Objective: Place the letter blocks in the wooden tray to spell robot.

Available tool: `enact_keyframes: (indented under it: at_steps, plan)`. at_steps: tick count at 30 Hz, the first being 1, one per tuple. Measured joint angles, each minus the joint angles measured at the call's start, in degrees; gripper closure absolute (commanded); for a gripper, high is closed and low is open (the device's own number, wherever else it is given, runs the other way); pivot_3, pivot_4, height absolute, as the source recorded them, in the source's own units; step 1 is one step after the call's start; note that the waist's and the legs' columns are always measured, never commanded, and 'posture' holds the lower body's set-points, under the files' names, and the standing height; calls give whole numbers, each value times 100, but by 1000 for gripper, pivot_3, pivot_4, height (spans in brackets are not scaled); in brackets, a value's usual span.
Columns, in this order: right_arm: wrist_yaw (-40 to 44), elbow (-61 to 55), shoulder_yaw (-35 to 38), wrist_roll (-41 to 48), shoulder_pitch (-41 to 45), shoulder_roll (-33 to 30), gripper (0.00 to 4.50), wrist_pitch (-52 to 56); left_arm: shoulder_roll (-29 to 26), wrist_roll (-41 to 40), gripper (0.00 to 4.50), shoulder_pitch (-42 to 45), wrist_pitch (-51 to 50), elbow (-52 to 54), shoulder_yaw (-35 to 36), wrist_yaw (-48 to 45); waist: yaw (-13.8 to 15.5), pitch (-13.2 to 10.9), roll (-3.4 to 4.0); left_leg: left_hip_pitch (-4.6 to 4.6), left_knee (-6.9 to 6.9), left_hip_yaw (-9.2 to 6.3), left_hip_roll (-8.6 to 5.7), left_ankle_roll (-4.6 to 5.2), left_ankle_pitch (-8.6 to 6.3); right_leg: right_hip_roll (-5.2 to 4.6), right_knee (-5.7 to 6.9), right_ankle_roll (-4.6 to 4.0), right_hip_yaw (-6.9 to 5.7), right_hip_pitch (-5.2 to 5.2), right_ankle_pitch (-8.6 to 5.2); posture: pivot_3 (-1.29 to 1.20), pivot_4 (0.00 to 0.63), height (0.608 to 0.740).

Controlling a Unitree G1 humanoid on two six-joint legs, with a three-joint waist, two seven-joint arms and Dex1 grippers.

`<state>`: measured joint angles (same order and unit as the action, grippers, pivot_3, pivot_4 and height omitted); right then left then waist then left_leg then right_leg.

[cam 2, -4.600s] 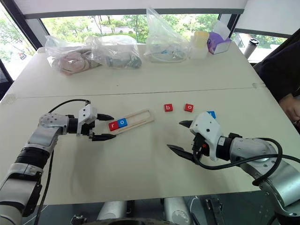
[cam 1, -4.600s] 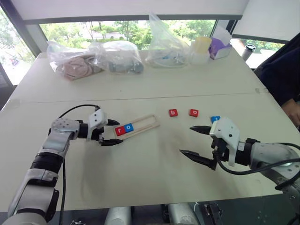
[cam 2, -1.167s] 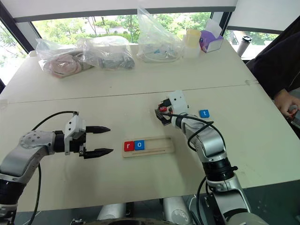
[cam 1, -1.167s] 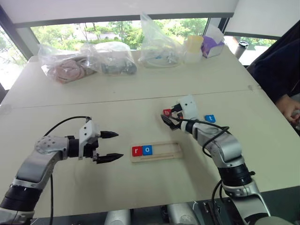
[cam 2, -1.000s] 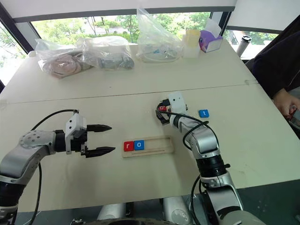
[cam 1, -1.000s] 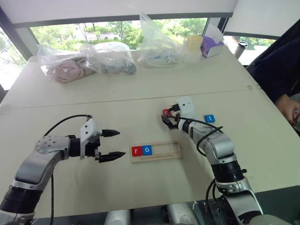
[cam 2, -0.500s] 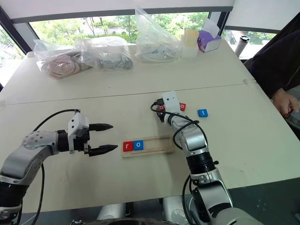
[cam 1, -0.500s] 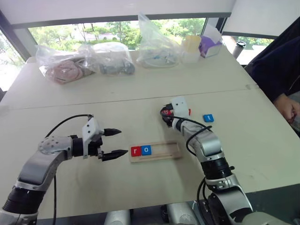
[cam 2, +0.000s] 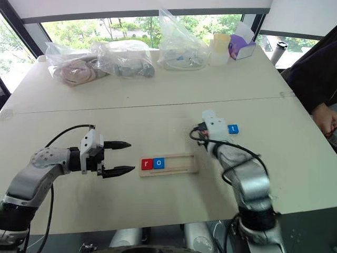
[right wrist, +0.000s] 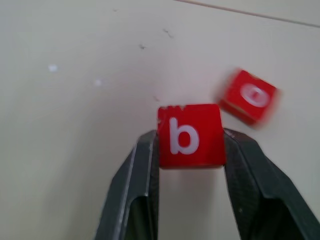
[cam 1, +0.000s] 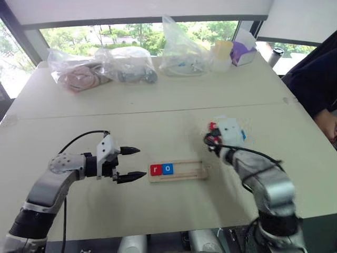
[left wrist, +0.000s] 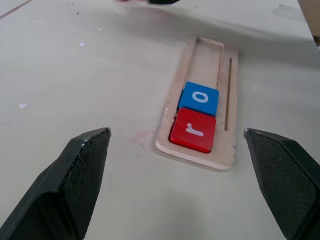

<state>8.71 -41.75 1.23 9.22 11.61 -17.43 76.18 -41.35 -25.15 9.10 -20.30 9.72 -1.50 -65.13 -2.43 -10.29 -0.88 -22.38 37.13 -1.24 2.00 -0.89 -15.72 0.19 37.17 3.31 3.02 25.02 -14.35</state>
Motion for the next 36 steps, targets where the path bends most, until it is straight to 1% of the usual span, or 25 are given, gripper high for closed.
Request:
enact_keyframes:
  at_steps: [3, 7, 13, 19, 21, 22, 24, 25, 26, 30, 32, 33, 36]
  plan:
    - [57, -792, 253, 105, -490, 58, 3335, 717, 99, 73, 0, 142, 128, -122, -87, -69, -14, 0, 0, 6, 2, 1, 1, -1, 1, 4, 2, -4, 2, -3, 1, 0, 150, 740]
    - [8, -1242, 487, 104, -828, 346, 3335, 1224, 208, 120, 0, 247, 233, -308, -232, -142, -14, 1, -1, 8, 3, -1, 1, -3, 2, 7, 1, -7, 4, -3, 3, 0, 150, 740]
    - [-169, -1251, 613, 5, -962, 519, 3335, 1203, 319, 211, 0, 478, 342, -516, -298, -238, -11, 1, -1, 5, 3, 2, 0, -3, 2, 5, -3, -7, 5, -3, 3, 0, 150, 740]
    - [-201, -1034, 612, -7, -958, 531, 3335, 995, 336, 213, 0, 502, 349, -516, -382, -238, -13, 1, -1, 5, 2, 1, 0, -3, 2, 5, -2, -6, 5, -3, 3, 0, 150, 740]
    - [-176, -959, 608, 3, -935, 522, 2285, 943, 336, 214, 0, 502, 349, -515, -382, -226, -13, 1, -1, 5, 2, 1, 0, -3, 2, 5, -2, -6, 4, -3, 3, 0, 150, 740]
    - [-133, -933, 604, 20, -933, 486, 1878, 926, 336, 215, 0, 500, 349, -514, -382, -217, -13, 1, -1, 5, 3, 1, 0, -3, 2, 5, -2, -6, 4, -3, 2, 0, 150, 740]
    - [69, -884, 575, 116, -914, 208, 846, 828, 335, 215, 0, 494, 349, -511, -381, -195, -12, 1, -1, 4, 3, 2, -1, -3, 2, 5, -4, -6, 5, -4, 2, 0, 150, 740]
    - [276, -862, 525, 193, -875, -158, 319, 747, 334, 214, 0, 483, 349, -507, -381, -186, -12, 0, -1, 4, 4, 3, -2, -3, 2, 3, -5, -6, 5, -5, 2, 0, 150, 740]
    - [465, -858, 498, 283, -830, -476, 75, 686, 329, 214, 0, 470, 348, -506, -379, -185, -13, 0, 0, 4, 4, 5, -4, -3, 2, 1, -7, -6, 7, -5, 1, 0, 150, 740]
    - [1640, -744, 483, 817, -606, -1898, 75, 253, 301, 214, 0, 460, 348, -505, -378, -195, -10, -2, -3, 7, 4, 3, -4, -2, 2, 2, -8, -6, 5, -11, 1, 0, 150, 740]
    - [2447, -388, 526, 1055, -580, -2714, 75, -417, 290, 215, 0, 464, 350, -508, -378, -206, -7, -5, -6, 8, 6, 2, -5, -2, 2, 3, -10, -5, 3, -13, 1, 0, 150, 740]
    - [2690, -273, 588, 1098, -583, -2896, 75, -647, 285, 215, 0, 469, 354, -508, -376, -209, -6, -8, -12, 8, 5, 2, -5, -2, 2, 4, -10, -5, 3, -14, 1, 0, 150, 740]
    - [3816, 389, 738, 1203, -738, -3423, 75, -2177, 285, 218, 0, 492, 369, -513, -374, -208, -1, -14, -22, 9, 6, 2, -4, -2, 2, 5, -10, -3, 2, -15, 1, 0, 150, 740]
